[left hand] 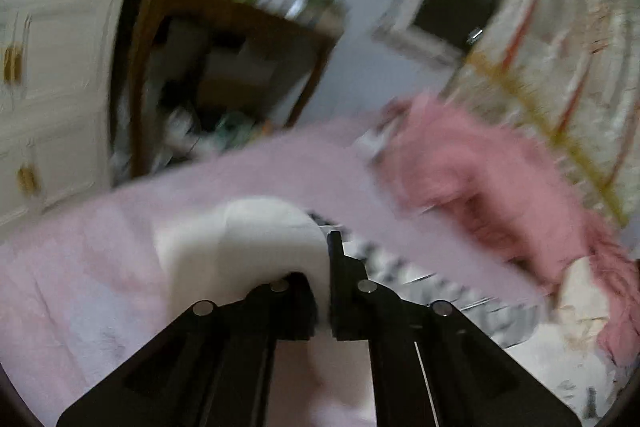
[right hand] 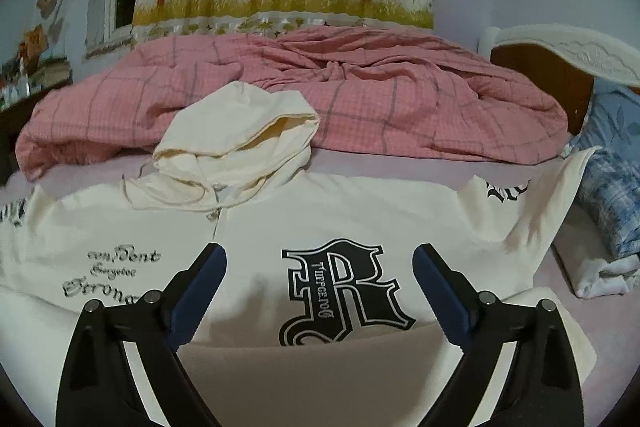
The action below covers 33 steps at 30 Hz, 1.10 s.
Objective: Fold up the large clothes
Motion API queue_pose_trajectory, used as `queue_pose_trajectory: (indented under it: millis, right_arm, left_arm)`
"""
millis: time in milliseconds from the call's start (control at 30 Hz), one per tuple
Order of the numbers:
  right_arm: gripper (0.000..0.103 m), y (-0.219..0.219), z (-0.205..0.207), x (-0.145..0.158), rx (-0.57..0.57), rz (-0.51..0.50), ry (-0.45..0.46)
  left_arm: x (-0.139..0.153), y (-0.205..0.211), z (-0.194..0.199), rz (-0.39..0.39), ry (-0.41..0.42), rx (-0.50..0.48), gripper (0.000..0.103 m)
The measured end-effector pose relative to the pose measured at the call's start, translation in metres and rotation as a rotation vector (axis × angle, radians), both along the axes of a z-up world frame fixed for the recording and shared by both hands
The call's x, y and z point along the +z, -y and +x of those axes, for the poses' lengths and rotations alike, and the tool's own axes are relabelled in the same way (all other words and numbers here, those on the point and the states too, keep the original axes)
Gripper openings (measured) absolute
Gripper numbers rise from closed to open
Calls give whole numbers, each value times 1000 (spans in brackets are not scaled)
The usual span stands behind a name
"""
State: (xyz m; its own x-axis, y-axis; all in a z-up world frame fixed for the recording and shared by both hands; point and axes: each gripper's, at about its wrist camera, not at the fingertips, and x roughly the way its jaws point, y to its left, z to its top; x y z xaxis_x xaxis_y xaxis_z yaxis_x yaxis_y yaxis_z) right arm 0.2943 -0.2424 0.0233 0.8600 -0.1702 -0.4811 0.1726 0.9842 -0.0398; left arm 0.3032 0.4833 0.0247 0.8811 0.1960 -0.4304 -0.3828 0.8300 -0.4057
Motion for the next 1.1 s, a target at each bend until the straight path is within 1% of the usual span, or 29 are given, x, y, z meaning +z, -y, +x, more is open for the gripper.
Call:
queue_pose_trajectory:
  millis: [67, 100, 200, 233, 300, 367, 533, 567, 633, 700, 767, 800, 867, 933, 1000, 1033, 1067, 1100]
  right_arm:
    - [96, 12, 0, 5, -11, 45, 11]
    - [96, 16, 0, 7, -15, 61, 16]
    - [96, 31, -3, 12, -28, 102, 27]
    - [96, 35, -6, 16, -35, 105, 40]
    - [96, 40, -11, 23, -38, 108, 62]
    - [96, 47, -16, 31, -34, 122, 85]
    - [96, 73, -27, 51, -59, 145, 148]
    - [96, 83, -29, 54, -68, 163, 157]
    - [96, 96, -32, 58, -77, 198, 169]
    - [96, 109, -35, 61, -89, 215, 176]
    - [96, 116, -36, 61, -120, 190, 180]
    - [96, 118, -35, 60, -124, 184, 176]
    - [96, 120, -31, 56, -124, 193, 161]
    - [96, 115, -28, 54, -139, 164, 152]
    - [96, 111, -26, 52, -112, 166, 144]
    - [96, 109, -25, 51, -101, 176, 142]
    - [96, 109, -24, 50, -93, 184, 141]
    - [96, 108, -22, 49, -89, 182, 137]
  left_arm:
    - [30, 38, -7, 16, 72, -63, 3]
    - [47, 69, -8, 47, 97, -111, 3]
    - [86, 154, -1, 157, 129, -200, 3]
    - [96, 185, 5, 168, 139, -231, 3]
    - [109, 230, 18, 144, 139, -295, 4]
    - [113, 278, 29, 122, 145, -356, 4]
    - [105, 391, 53, 129, 122, -494, 4]
    - [102, 408, 57, 129, 116, -510, 4]
    - [95, 446, 68, 104, 112, -555, 4]
    - [88, 478, 76, 105, 107, -579, 4]
    - [76, 511, 84, 126, 92, -608, 4]
    - [67, 527, 88, 132, 70, -623, 4]
    - [48, 548, 100, 122, 17, -648, 5]
    - [26, 564, 109, 103, -34, -669, 5]
    - [3, 578, 117, 106, -101, -726, 23]
    - [-7, 584, 120, 121, -155, -755, 47]
    - [-13, 589, 120, 135, -192, -780, 66]
    - [-16, 590, 118, 158, -217, -804, 68]
